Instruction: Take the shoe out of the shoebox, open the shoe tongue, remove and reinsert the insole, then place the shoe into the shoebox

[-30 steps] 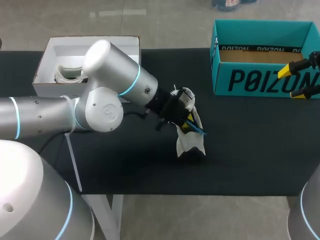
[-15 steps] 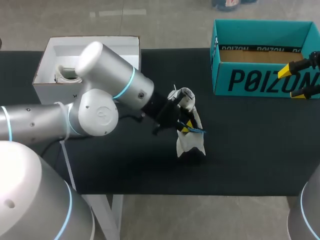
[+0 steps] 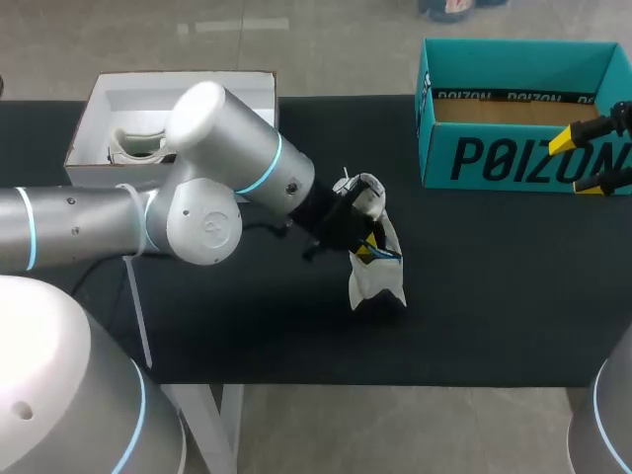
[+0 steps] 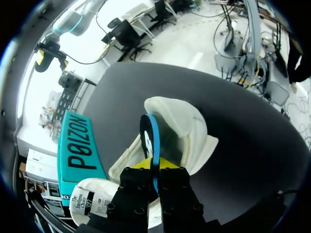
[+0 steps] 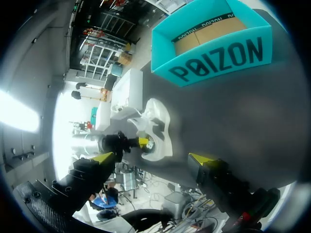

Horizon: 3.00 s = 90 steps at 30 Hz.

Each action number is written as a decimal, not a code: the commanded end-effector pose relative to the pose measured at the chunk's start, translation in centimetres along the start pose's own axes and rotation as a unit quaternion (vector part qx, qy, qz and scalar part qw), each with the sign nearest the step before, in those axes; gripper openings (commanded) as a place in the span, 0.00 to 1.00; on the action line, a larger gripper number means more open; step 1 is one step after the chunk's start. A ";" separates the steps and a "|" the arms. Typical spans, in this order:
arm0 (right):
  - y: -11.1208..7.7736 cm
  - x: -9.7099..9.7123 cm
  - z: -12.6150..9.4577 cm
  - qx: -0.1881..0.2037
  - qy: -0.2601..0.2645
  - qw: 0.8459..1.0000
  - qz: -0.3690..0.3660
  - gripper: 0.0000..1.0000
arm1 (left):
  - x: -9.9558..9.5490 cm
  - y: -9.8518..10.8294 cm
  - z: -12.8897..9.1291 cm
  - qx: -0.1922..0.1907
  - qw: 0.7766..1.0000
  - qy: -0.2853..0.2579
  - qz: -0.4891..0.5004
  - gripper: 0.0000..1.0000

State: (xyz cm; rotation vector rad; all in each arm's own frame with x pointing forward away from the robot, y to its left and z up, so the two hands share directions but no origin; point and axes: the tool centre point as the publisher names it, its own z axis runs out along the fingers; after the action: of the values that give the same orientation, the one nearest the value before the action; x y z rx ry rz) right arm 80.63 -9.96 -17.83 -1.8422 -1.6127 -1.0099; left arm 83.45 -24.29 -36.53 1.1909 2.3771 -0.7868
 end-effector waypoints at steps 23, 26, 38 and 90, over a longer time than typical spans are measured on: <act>0.0 0.0 0.0 0.000 -0.002 1.000 0.001 1.00 | 0.7 -2.0 -0.4 0.030 0.999 0.005 0.016 0.00; 0.0 0.0 0.0 0.000 -0.002 1.000 0.001 1.00 | 0.6 -1.1 0.1 0.021 1.000 0.012 0.011 0.00; 0.0 0.0 0.0 0.000 -0.002 1.000 0.001 1.00 | 0.6 -1.4 -0.1 0.047 0.999 0.009 -0.016 0.48; 0.0 0.0 0.0 0.000 -0.002 1.000 0.001 1.00 | -0.2 -1.3 -1.8 0.022 0.973 0.209 0.091 0.00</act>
State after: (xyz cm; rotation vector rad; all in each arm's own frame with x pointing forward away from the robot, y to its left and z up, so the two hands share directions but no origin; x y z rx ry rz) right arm 80.63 -9.96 -17.82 -1.8422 -1.6128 -1.0099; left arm 81.85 -22.66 -34.17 1.6289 2.4482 -0.6652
